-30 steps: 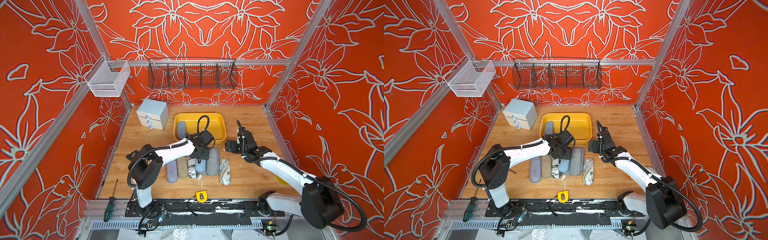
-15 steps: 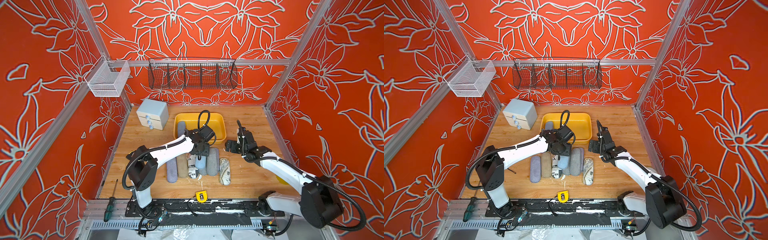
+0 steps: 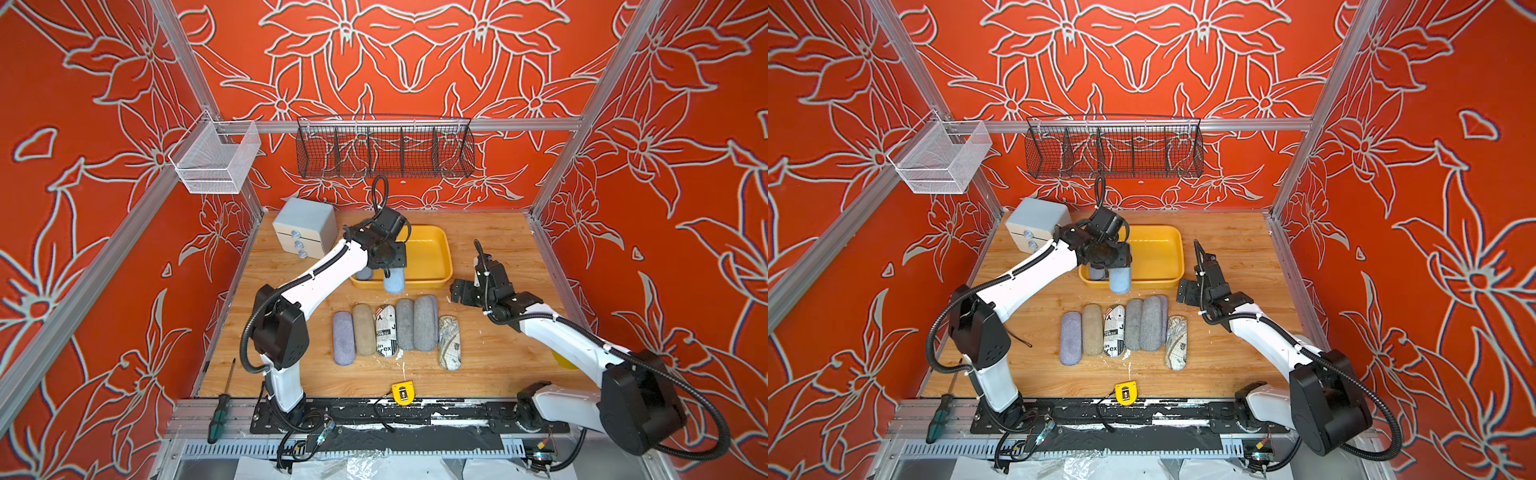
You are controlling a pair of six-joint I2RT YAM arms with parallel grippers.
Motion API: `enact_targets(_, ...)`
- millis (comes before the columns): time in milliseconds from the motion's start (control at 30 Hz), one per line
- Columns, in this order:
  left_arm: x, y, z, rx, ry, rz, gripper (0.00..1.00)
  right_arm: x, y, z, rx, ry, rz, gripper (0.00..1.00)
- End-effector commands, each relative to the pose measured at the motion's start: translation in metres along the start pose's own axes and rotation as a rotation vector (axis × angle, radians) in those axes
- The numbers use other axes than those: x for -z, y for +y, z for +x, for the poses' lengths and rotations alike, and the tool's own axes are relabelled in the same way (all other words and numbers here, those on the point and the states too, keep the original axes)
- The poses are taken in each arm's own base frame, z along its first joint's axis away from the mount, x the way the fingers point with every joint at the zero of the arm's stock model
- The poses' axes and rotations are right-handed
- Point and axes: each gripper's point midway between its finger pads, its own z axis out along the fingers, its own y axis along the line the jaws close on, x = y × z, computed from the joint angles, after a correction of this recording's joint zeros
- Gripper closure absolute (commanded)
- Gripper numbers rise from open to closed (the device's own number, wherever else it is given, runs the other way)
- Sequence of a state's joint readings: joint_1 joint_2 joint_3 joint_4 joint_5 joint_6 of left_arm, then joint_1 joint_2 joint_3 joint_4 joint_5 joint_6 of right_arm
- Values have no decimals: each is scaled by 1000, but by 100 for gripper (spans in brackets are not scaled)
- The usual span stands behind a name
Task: Put the glasses cases into the storage boxes
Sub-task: Pick up the glasses case, then place the glasses case in the storage box.
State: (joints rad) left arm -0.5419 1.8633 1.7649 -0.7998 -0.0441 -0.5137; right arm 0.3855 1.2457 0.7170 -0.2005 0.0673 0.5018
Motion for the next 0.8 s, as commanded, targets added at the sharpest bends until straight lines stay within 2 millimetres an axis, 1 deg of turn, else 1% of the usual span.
enact_targets(0,-13,3,-18,-29,3,-8,48,-3,-4,4,-13,7,8,3)
enact_targets(167,-43,13,-39,-16,12,-24,48,-5,-4,4,-13,7,11,3)
enact_targets(267,-60,18,-45,-15,19,-29,48,-7,-5,5,-8,13,18,3)
enact_targets(400,-76,27,-52,-21,11,-65,48,-9,-7,4,-1,14,26,3)
enact_targets(500,-90,38,-53,-7,26,-83,48,-10,-7,4,-1,16,27,3)
enact_targets(633,-109,53,-49,15,51,-102,48,-9,-6,3,-6,15,21,3)
enact_targets(767,-124,65,-44,22,65,-127,48,-9,-8,4,-8,19,25,3)
